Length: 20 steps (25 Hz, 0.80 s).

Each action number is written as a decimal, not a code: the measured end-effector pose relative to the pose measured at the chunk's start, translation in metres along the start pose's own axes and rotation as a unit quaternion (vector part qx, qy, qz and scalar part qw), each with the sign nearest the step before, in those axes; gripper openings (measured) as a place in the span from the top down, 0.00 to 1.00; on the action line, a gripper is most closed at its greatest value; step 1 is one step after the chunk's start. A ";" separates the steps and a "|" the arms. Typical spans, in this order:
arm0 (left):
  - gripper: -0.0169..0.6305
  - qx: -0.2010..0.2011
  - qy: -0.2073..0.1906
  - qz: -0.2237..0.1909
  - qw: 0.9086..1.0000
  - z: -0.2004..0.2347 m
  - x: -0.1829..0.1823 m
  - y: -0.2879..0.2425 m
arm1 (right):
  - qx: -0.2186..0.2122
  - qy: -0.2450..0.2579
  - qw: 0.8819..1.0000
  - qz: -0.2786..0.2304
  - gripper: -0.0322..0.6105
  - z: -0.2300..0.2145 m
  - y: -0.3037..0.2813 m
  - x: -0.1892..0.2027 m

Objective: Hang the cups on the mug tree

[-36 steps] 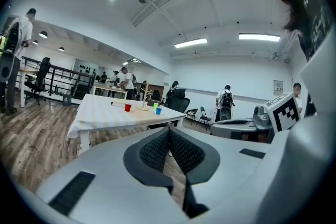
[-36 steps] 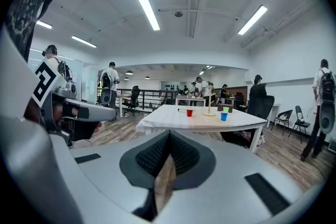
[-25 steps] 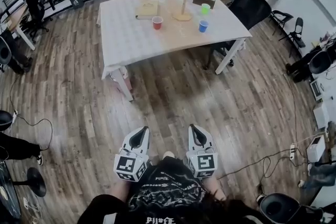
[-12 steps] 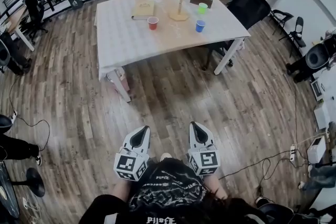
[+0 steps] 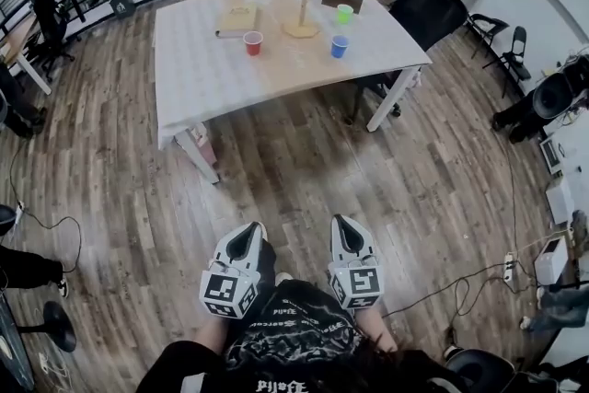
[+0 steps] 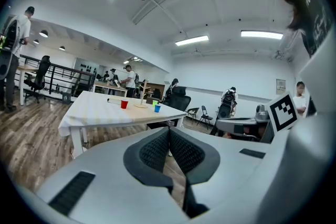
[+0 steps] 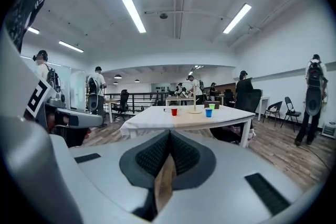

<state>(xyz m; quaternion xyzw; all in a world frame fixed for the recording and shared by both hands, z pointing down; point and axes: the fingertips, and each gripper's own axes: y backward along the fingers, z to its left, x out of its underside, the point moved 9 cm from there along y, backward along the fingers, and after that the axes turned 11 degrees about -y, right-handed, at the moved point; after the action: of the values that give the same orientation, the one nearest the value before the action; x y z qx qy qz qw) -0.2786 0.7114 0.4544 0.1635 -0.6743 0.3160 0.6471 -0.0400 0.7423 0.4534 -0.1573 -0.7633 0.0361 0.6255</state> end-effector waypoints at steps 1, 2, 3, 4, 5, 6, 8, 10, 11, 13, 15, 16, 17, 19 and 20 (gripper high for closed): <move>0.94 0.001 0.000 0.001 1.000 0.003 0.001 -0.006 | 0.002 -0.003 1.000 0.002 0.94 -0.003 -0.005 0.001; 0.94 0.003 0.000 0.003 1.000 0.006 0.001 -0.012 | 0.004 -0.006 1.000 0.004 0.94 -0.006 -0.010 0.001; 0.94 0.005 0.000 0.005 1.000 0.010 0.002 -0.019 | 0.007 -0.007 1.000 0.006 0.94 -0.008 -0.015 0.000; 0.94 0.007 -0.001 0.007 1.000 0.014 0.001 -0.025 | 0.009 -0.008 1.000 0.006 0.94 -0.010 -0.021 -0.002; 0.94 0.009 -0.002 0.008 1.000 0.018 0.000 -0.033 | 0.012 -0.008 1.000 0.006 0.94 -0.013 -0.028 -0.004; 0.94 0.011 -0.004 0.008 1.000 0.023 -0.002 -0.040 | 0.014 -0.009 1.000 0.005 0.94 -0.016 -0.037 -0.007; 0.94 0.015 -0.008 0.008 1.000 0.035 -0.007 -0.057 | 0.018 -0.013 1.000 0.005 0.94 -0.020 -0.055 -0.013; 0.94 0.019 -0.010 0.008 1.000 0.049 -0.011 -0.072 | 0.017 -0.016 1.000 0.006 0.94 -0.022 -0.075 -0.018; 0.94 0.021 -0.009 0.008 1.000 0.057 -0.013 -0.080 | 0.015 -0.017 1.000 0.008 0.94 -0.022 -0.085 -0.020; 0.94 0.024 -0.008 0.008 1.000 0.073 -0.016 -0.097 | 0.014 -0.014 1.000 0.011 0.94 -0.022 -0.104 -0.024; 0.94 0.030 -0.009 0.006 1.000 0.088 -0.021 -0.116 | 0.018 -0.011 1.000 0.015 0.94 -0.024 -0.124 -0.030; 0.94 0.032 -0.011 0.005 0.999 0.096 -0.024 -0.125 | 0.020 -0.010 1.000 0.016 0.94 -0.024 -0.134 -0.033; 0.94 0.035 -0.013 0.004 0.999 0.105 -0.027 -0.134 | 0.022 -0.009 1.000 0.018 0.94 -0.024 -0.144 -0.036; 0.94 0.040 -0.017 0.004 0.999 0.122 -0.032 -0.150 | 0.029 -0.009 0.999 0.019 0.94 -0.023 -0.165 -0.042; 0.94 0.042 -0.019 0.004 0.999 0.131 -0.034 -0.157 | 0.032 -0.009 0.999 0.018 0.94 -0.022 -0.175 -0.045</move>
<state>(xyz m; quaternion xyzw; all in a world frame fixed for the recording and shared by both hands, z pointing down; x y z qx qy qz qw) -0.2767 0.5038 0.4603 0.1934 -0.6733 0.3436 0.6254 -0.0449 0.5608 0.4600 -0.1511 -0.7644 0.0732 0.6224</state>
